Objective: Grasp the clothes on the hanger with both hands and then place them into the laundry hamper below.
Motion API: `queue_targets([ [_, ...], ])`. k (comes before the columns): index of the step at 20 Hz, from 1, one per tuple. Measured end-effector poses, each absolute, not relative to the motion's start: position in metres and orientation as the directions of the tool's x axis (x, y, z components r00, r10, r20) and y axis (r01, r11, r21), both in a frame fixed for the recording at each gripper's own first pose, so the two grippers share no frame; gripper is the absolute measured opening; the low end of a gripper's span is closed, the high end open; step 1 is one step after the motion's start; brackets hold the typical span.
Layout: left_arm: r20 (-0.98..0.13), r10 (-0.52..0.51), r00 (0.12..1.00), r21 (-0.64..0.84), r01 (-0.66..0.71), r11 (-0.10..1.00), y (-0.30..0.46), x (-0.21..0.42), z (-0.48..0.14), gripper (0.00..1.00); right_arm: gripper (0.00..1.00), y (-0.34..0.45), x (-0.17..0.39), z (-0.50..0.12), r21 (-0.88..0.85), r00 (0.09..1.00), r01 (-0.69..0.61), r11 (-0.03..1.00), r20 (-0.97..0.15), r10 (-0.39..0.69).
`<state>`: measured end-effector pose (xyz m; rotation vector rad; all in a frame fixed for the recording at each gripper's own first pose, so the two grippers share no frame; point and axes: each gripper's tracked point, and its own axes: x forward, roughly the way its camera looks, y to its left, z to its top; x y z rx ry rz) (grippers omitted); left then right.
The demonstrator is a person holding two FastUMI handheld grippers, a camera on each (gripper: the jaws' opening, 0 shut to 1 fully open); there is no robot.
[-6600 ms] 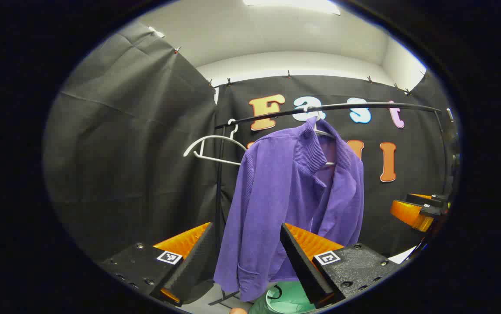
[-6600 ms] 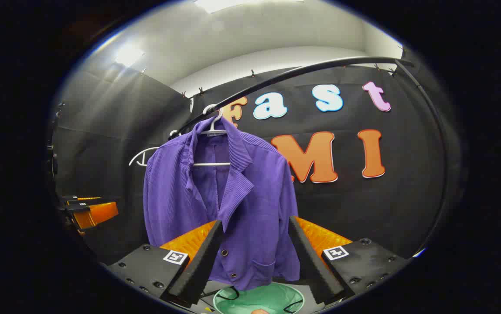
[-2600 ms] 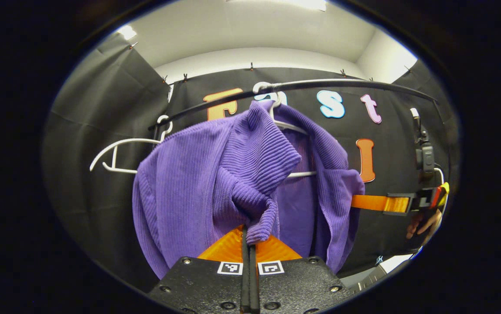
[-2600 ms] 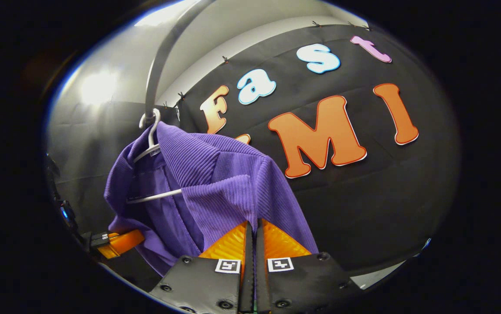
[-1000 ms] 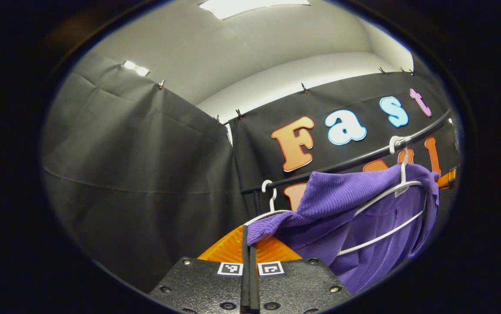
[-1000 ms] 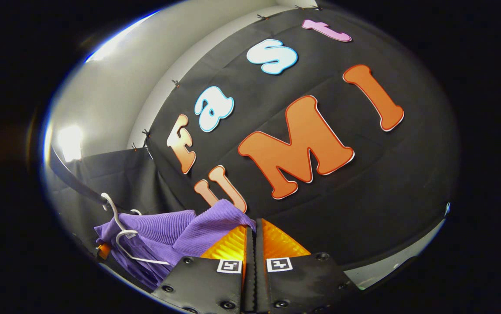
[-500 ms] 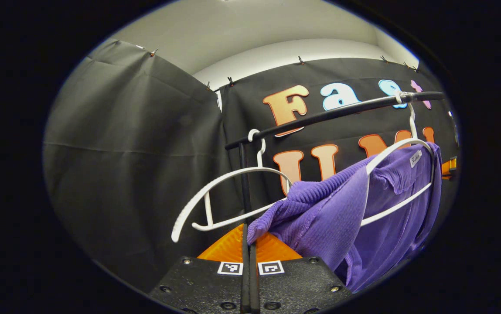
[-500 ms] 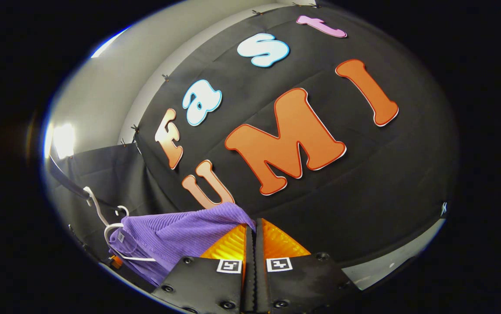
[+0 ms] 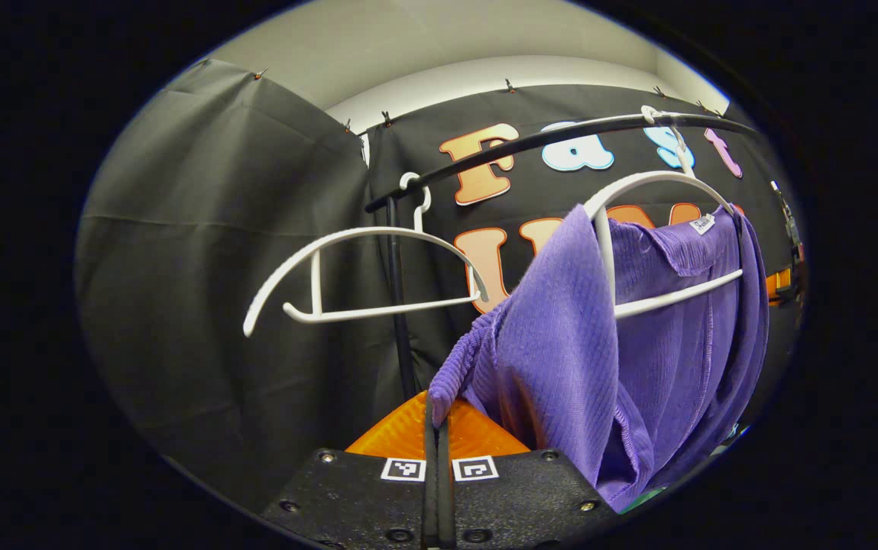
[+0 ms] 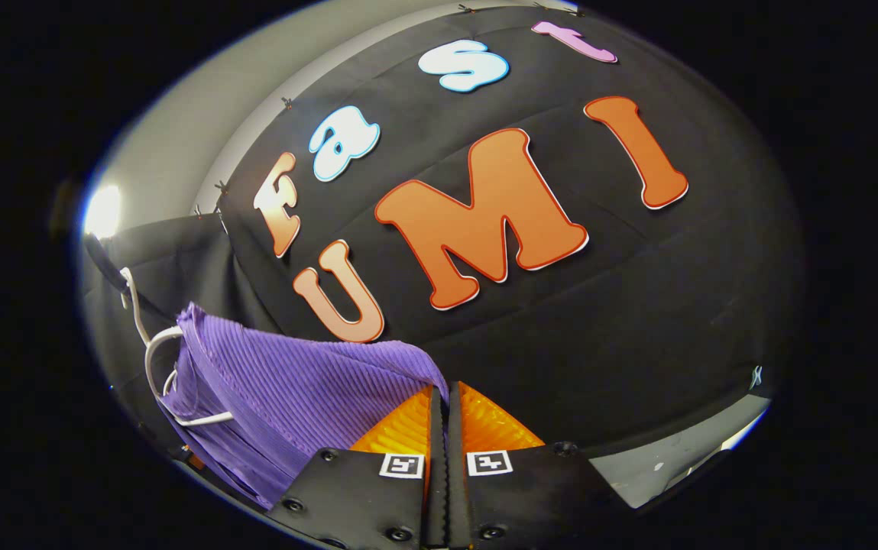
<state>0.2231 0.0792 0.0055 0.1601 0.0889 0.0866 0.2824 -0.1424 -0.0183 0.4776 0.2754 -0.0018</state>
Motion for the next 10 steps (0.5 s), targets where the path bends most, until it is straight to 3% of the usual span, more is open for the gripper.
queue_targets([
  [2,-0.090,0.084,0.992,0.155,-0.070,0.986,0.075,0.222,0.001,0.00,0.07,-0.144,0.279,-0.027,0.449,0.959,0.074,0.891,-0.276,0.059],
  [4,-0.123,0.088,0.988,0.151,-0.069,0.986,0.081,0.222,-0.006,0.00,0.07,-0.175,0.279,-0.058,0.347,0.928,0.202,0.916,-0.366,-0.066],
  [5,-0.151,0.106,0.983,0.153,-0.082,0.985,0.087,0.226,-0.009,0.00,0.08,-0.187,0.274,-0.066,0.362,0.926,0.199,0.910,-0.374,-0.054],
  [7,-0.096,0.109,0.989,0.122,-0.097,0.988,0.089,0.231,0.009,0.00,0.07,-0.183,0.273,-0.049,0.506,0.961,0.121,0.854,-0.275,0.027],
  [8,-0.079,0.113,0.990,0.128,-0.103,0.986,0.090,0.225,0.016,0.01,0.02,-0.179,0.266,-0.039,0.511,0.973,0.062,0.857,-0.223,0.063],
  [10,-0.062,0.132,0.989,0.157,-0.121,0.980,0.094,0.218,0.029,0.00,0.08,-0.159,0.248,-0.024,0.489,0.979,-0.079,0.869,-0.126,0.160],
])
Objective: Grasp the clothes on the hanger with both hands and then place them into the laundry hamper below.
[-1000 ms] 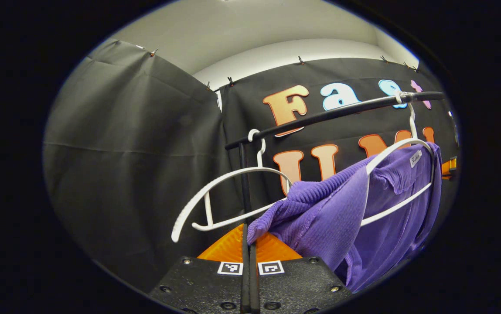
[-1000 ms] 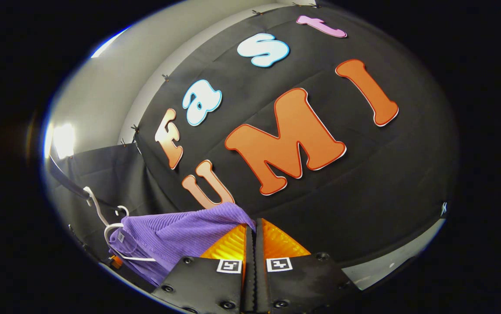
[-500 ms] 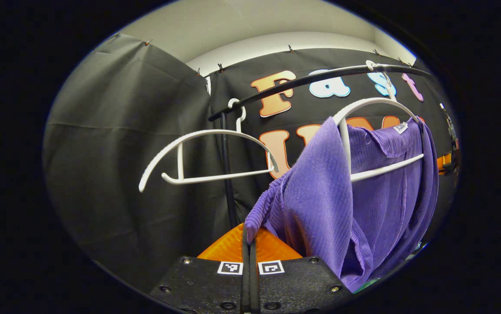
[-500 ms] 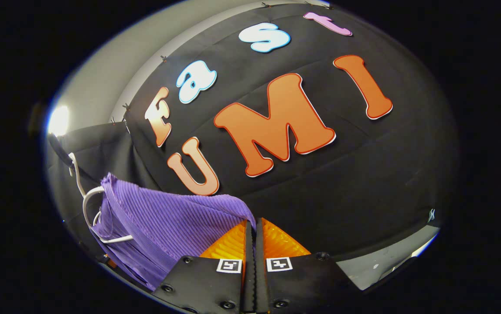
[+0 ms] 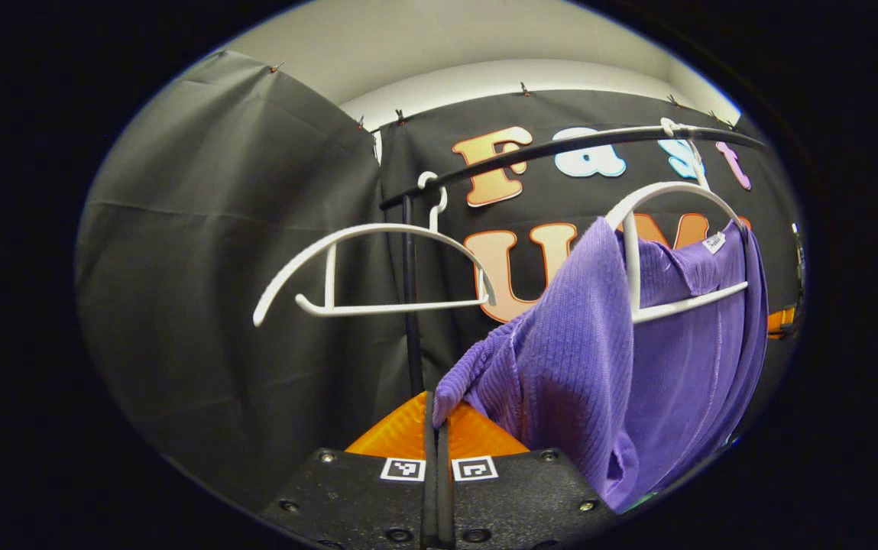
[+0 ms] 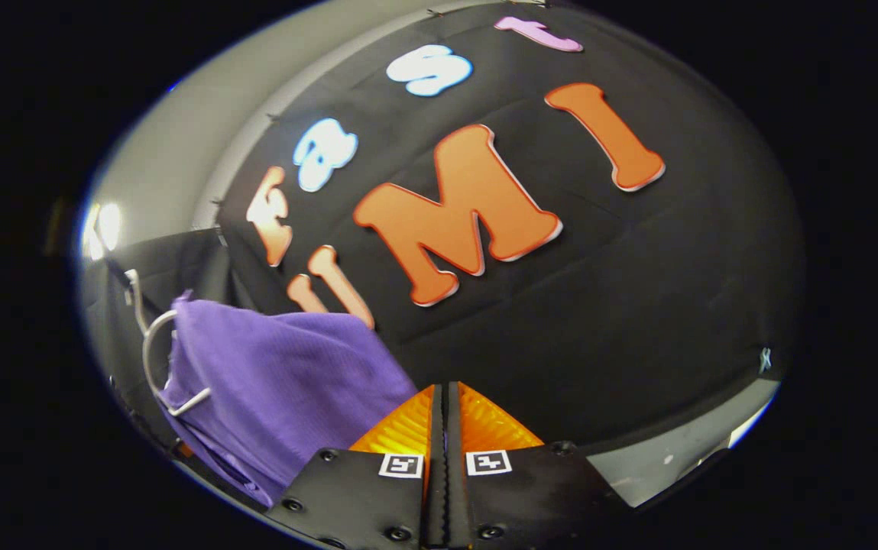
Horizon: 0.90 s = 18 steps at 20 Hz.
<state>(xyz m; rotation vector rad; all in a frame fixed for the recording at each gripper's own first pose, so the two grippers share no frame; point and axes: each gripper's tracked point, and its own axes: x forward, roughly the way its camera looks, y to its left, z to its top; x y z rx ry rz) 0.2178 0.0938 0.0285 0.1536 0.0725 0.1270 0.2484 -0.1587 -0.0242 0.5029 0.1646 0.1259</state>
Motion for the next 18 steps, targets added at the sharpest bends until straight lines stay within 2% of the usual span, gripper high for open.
queue_targets([
  [2,-0.068,0.139,0.988,0.153,-0.128,0.980,0.093,0.223,0.030,0.00,0.08,-0.134,0.216,-0.018,0.478,0.969,-0.159,0.864,-0.093,0.229],
  [5,-0.064,0.139,0.988,0.140,-0.129,0.982,0.096,0.211,0.031,0.00,0.67,-0.104,0.196,-0.013,0.447,0.960,-0.223,0.866,-0.057,0.276],
  [6,-0.065,0.138,0.988,0.146,-0.127,0.981,0.096,0.210,0.032,0.00,0.66,-0.096,0.191,-0.009,0.433,0.959,-0.239,0.869,-0.036,0.282],
  [8,-0.061,0.138,0.988,0.156,-0.127,0.979,0.099,0.206,0.037,0.00,0.73,-0.081,0.190,-0.008,0.392,0.961,-0.252,0.885,-0.003,0.275],
  [9,-0.056,0.140,0.989,0.158,-0.129,0.979,0.100,0.203,0.040,0.00,0.92,-0.076,0.195,-0.014,0.369,0.966,-0.239,0.898,-0.005,0.260],
  [14,-0.028,0.122,0.992,0.161,-0.116,0.980,0.100,0.196,0.051,0.00,0.92,-0.060,0.234,-0.046,0.276,0.986,-0.132,0.952,-0.064,0.155],
  [15,-0.020,0.116,0.993,0.164,-0.111,0.980,0.100,0.194,0.053,0.00,0.80,-0.055,0.238,-0.046,0.266,0.985,-0.136,0.954,-0.066,0.159],
  [16,-0.012,0.112,0.994,0.170,-0.109,0.979,0.101,0.192,0.056,0.00,0.77,-0.052,0.242,-0.045,0.264,0.985,-0.137,0.955,-0.065,0.160],
  [18,0.018,0.111,0.994,0.184,-0.113,0.977,0.106,0.187,0.067,0.00,0.43,-0.061,0.245,-0.037,0.273,0.990,-0.115,0.955,-0.050,0.133],
])
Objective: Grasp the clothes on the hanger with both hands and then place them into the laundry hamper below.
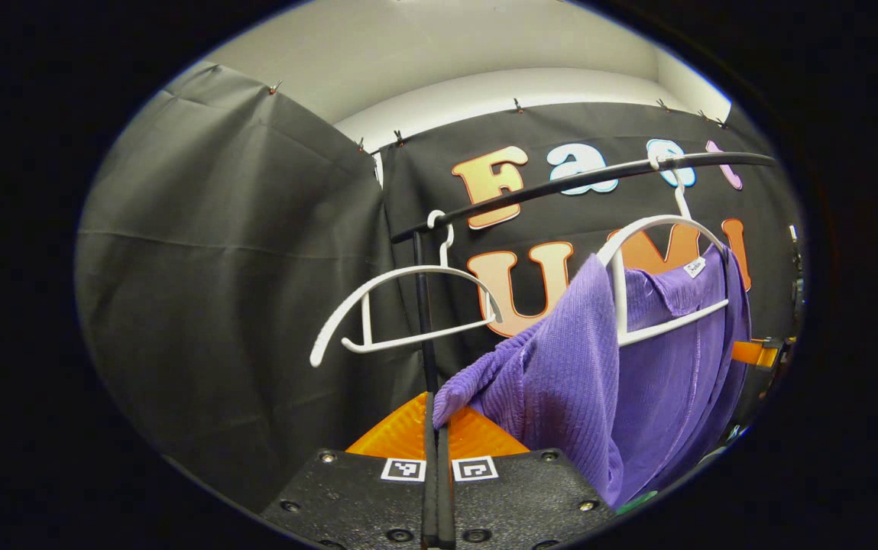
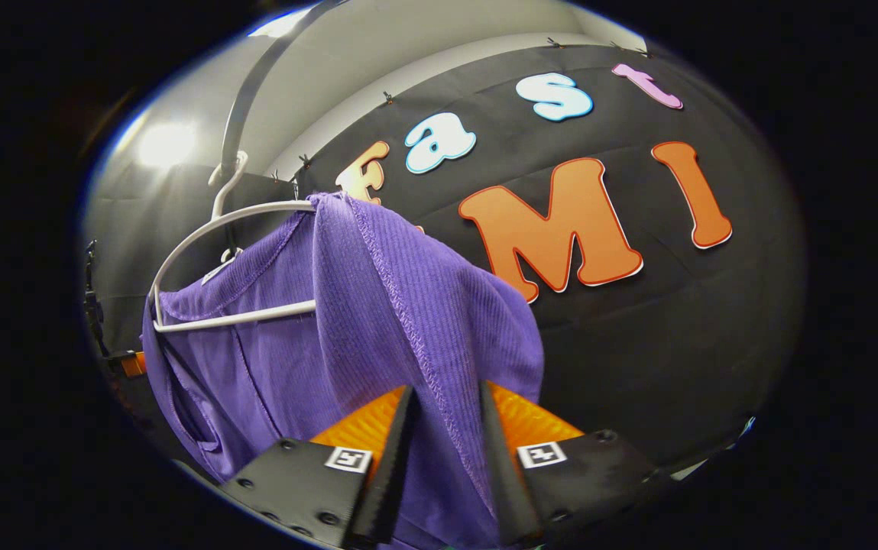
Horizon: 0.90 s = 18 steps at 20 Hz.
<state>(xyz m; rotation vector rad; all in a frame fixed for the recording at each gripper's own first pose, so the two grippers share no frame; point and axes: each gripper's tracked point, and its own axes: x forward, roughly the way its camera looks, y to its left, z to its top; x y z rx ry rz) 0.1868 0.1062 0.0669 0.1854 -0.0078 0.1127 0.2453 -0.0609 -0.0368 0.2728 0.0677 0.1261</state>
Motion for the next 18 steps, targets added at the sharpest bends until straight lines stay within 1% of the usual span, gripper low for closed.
queue_targets([
  [2,0.057,0.107,0.993,0.183,-0.115,0.976,0.111,0.185,0.081,0.00,0.10,-0.070,0.247,-0.027,0.294,0.992,-0.103,0.950,-0.043,0.121],
  [3,0.075,0.110,0.991,0.182,-0.122,0.976,0.115,0.185,0.088,0.00,0.10,-0.073,0.247,-0.023,0.314,0.992,-0.101,0.944,-0.045,0.121],
  [4,0.087,0.114,0.990,0.176,-0.128,0.976,0.119,0.185,0.095,0.00,0.07,-0.080,0.246,-0.016,0.344,0.991,-0.105,0.933,-0.040,0.126],
  [6,0.113,0.123,0.986,0.166,-0.141,0.976,0.128,0.185,0.109,0.00,0.07,-0.100,0.244,0.005,0.428,0.992,-0.112,0.897,-0.009,0.128],
  [8,0.173,0.119,0.978,0.157,-0.147,0.977,0.131,0.183,0.129,0.00,0.07,-0.120,0.246,0.032,0.503,0.992,-0.123,0.855,0.028,0.126],
  [10,0.215,0.114,0.970,0.171,-0.153,0.973,0.133,0.191,0.141,0.00,0.07,-0.138,0.251,0.050,0.518,0.994,-0.108,0.848,0.043,0.100],
  [12,0.206,0.118,0.971,0.190,-0.158,0.969,0.135,0.201,0.139,0.00,0.07,-0.144,0.260,0.068,0.489,0.996,-0.087,0.868,0.052,0.071],
  [14,0.170,0.125,0.978,0.174,-0.154,0.973,0.139,0.211,0.127,0.00,0.07,-0.142,0.269,0.074,0.467,0.997,-0.072,0.881,0.043,0.059],
  [16,0.130,0.121,0.984,0.139,-0.138,0.981,0.142,0.218,0.105,0.00,0.07,-0.140,0.274,0.070,0.451,0.998,-0.066,0.890,0.033,0.057],
  [18,0.094,0.119,0.988,0.138,-0.132,0.982,0.146,0.222,0.081,0.00,0.07,-0.140,0.279,0.054,0.435,0.998,-0.055,0.899,0.005,0.058],
])
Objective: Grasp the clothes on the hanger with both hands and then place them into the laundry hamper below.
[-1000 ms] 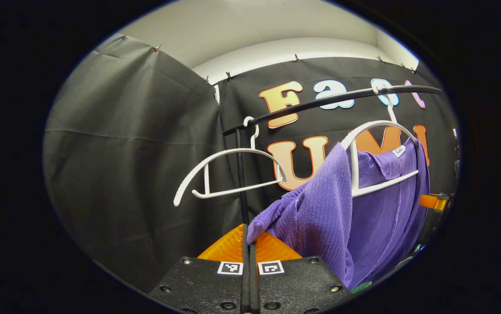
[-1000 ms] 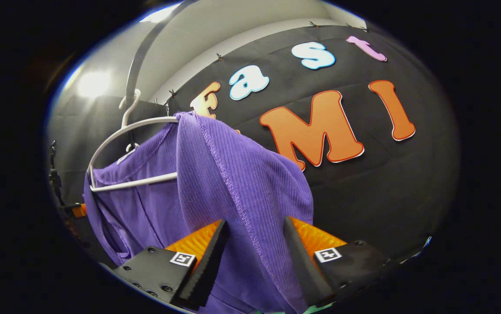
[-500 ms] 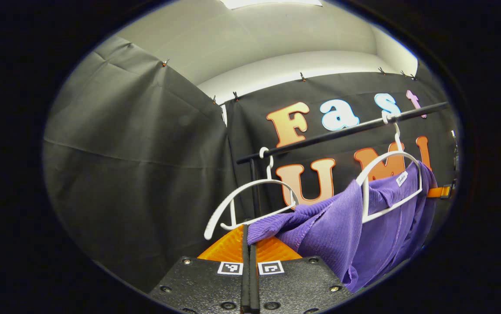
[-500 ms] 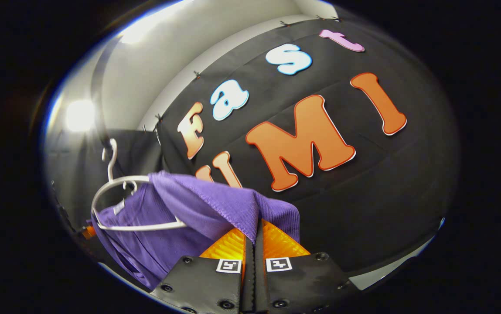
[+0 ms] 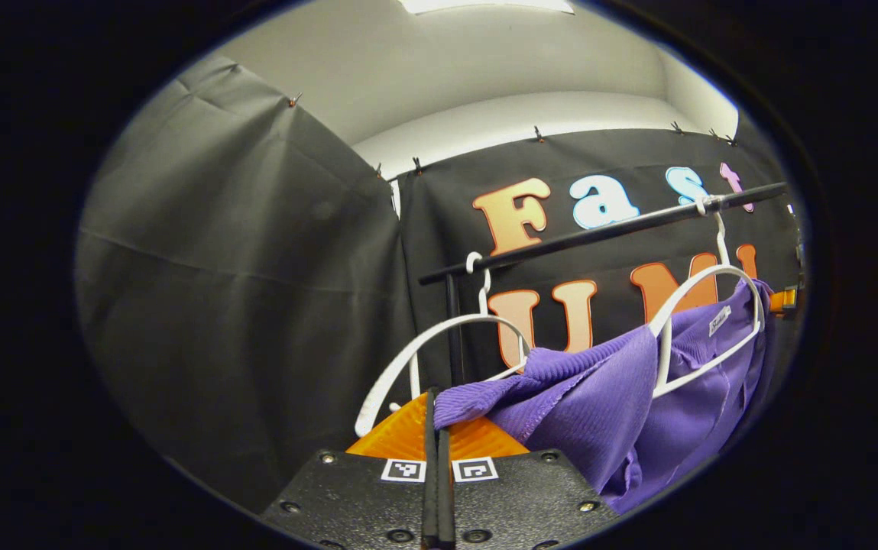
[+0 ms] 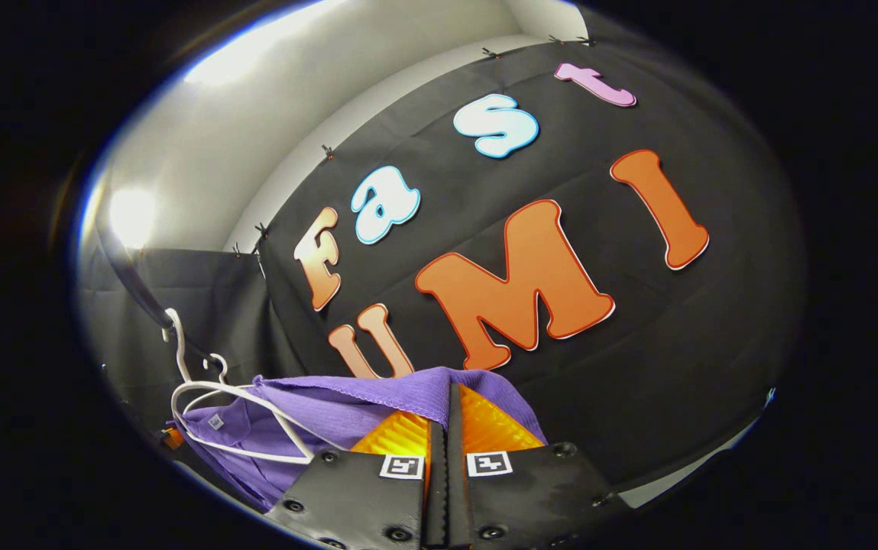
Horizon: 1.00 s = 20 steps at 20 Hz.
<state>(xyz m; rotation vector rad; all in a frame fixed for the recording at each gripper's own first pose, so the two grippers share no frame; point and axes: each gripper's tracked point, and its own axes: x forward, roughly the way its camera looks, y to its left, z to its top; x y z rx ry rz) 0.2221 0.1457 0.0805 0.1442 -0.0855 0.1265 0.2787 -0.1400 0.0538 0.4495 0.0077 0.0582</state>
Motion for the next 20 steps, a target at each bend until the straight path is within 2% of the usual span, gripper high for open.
queue_targets([
  [6,0.000,0.141,0.990,0.053,-0.141,0.989,0.155,0.227,0.015,0.00,0.07,-0.133,0.272,-0.025,0.410,0.994,-0.014,0.912,-0.096,0.059],
  [7,-0.034,0.144,0.989,0.042,-0.142,0.989,0.160,0.226,-0.001,0.00,0.04,-0.131,0.269,-0.037,0.408,0.991,-0.010,0.913,-0.119,0.064],
  [8,-0.074,0.144,0.987,0.023,-0.143,0.989,0.163,0.223,-0.019,0.00,0.07,-0.128,0.265,-0.047,0.413,0.988,-0.012,0.910,-0.135,0.074],
  [10,-0.119,0.145,0.982,-0.009,-0.147,0.989,0.161,0.214,-0.047,0.00,0.07,-0.124,0.255,-0.063,0.387,0.984,-0.013,0.922,-0.156,0.079],
  [15,-0.183,0.064,0.981,-0.167,-0.095,0.981,0.133,0.193,-0.076,0.00,0.07,-0.110,0.222,-0.076,0.322,0.981,-0.020,0.947,-0.174,0.080],
  [20,-0.176,-0.037,0.984,-0.114,0.017,0.993,0.073,0.167,-0.065,0.00,0.07,-0.097,0.189,-0.073,0.319,0.979,-0.032,0.947,-0.181,0.094],
])
